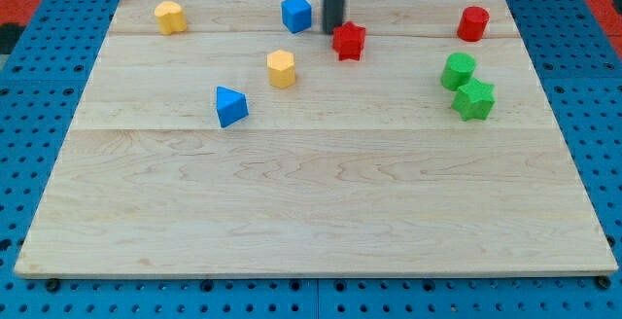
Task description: Move red circle into green circle
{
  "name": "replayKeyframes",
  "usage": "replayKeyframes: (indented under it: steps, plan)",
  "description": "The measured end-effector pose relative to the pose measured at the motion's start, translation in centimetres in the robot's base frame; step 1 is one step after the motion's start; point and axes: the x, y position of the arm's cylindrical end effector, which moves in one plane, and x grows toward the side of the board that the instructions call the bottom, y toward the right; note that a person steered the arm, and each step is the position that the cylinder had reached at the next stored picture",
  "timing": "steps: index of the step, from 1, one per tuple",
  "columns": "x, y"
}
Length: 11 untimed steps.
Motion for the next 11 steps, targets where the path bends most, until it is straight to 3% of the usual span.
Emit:
replayKeyframes:
  steps: [1,2,4,5,7,8,9,10,11]
  plan:
    - [-0.1,-0.1]
    - [-6.0,1.9]
    - [-8.6,21.2]
    - [-7.1,26.4]
    - [-1.5,18.5]
    - [-2.7,23.1]
    - [-6.8,25.5]
    - [-5.2,32.6]
    - [-1.8,27.8]
